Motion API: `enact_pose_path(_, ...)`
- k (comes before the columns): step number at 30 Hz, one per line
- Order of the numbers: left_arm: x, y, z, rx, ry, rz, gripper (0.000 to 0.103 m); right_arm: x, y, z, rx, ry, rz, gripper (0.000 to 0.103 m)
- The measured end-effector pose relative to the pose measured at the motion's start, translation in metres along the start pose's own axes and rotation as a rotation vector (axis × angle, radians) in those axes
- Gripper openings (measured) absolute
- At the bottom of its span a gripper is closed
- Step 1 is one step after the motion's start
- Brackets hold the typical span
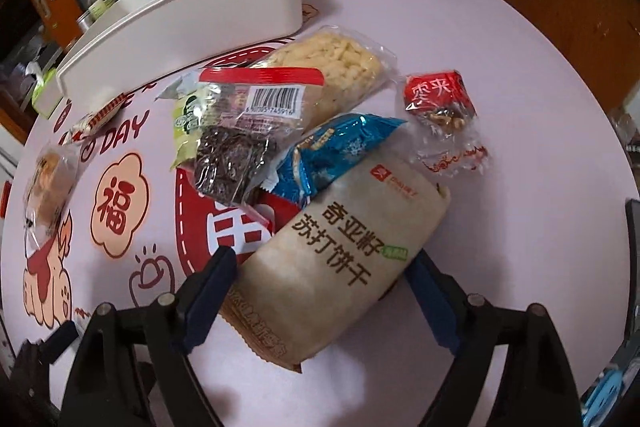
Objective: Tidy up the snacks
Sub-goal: 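Move both tools back over the remaining snacks, then grasp the red wrapped snack with the left tool while the right tool grasps the cracker pack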
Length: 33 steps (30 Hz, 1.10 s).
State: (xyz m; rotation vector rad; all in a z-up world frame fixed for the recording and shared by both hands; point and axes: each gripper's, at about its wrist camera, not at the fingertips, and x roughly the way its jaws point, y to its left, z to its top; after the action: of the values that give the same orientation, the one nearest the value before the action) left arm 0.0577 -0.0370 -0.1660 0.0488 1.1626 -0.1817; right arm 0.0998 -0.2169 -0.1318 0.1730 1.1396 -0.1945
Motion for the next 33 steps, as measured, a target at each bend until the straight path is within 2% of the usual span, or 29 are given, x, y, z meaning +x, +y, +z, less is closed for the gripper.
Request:
enact_pose_path(7, 0.001, 0.001, -0.003, 0.014, 0.003, 0.019, 0.101, -0.006, -0.011, -0.017, -0.059, -0.011, 0.018, 0.074)
enact_pose_path(13, -0.004, 0.001, -0.008, 0.017, 0.000, 0.032, 0.095, -0.011, -0.026, -0.029, -0.026, 0.017, 0.055, 0.074)
enact_pose_path(18, -0.011, 0.001, -0.014, 0.017, -0.008, 0.033, 0.086, -0.008, -0.018, -0.027, -0.035, 0.024, 0.019, 0.076)
enact_pose_path(21, -0.012, 0.000, -0.013, 0.024, -0.018, 0.029, 0.072, -0.005, -0.010, -0.029, -0.077, 0.016, -0.022, 0.077)
enact_pose_path(23, -0.017, -0.002, -0.015, 0.034, -0.027, 0.027, 0.059, -0.005, -0.006, -0.031, -0.105, 0.010, -0.040, 0.076)
enact_pose_path(25, -0.018, -0.003, -0.016, 0.035, -0.028, 0.029, 0.058, -0.007, -0.006, -0.033, -0.114, 0.003, -0.032, 0.071)
enact_pose_path(33, -0.018, -0.001, -0.015, 0.025, -0.033, 0.019, 0.054, -0.015, -0.012, -0.041, -0.110, -0.001, 0.012, 0.065)
